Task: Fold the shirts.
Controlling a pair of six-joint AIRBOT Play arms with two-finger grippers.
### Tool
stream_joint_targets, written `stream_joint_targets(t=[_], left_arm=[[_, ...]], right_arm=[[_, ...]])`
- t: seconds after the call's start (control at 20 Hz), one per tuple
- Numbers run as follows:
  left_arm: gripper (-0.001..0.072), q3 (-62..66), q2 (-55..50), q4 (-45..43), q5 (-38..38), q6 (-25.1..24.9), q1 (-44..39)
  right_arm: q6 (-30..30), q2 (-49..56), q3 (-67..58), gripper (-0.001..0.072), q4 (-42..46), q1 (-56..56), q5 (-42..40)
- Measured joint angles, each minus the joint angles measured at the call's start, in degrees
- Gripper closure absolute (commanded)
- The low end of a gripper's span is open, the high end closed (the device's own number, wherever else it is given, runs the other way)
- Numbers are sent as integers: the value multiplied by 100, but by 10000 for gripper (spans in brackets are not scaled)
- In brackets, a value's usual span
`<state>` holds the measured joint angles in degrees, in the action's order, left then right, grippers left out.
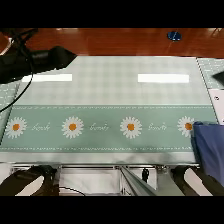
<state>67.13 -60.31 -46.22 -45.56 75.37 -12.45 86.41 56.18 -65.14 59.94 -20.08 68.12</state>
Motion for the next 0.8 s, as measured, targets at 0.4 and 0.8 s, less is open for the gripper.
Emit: stream_joint_targets(t=[0.4,0.8], left_arm=[[685,-870,-424,-3075,-229,1978,-817],[685,-1012,-516,-3585,-243,2299,-798]], right_arm=[[1368,1637,208,686,3130,2852,-219],[1569,1899,223,686,3523,3077,-7]])
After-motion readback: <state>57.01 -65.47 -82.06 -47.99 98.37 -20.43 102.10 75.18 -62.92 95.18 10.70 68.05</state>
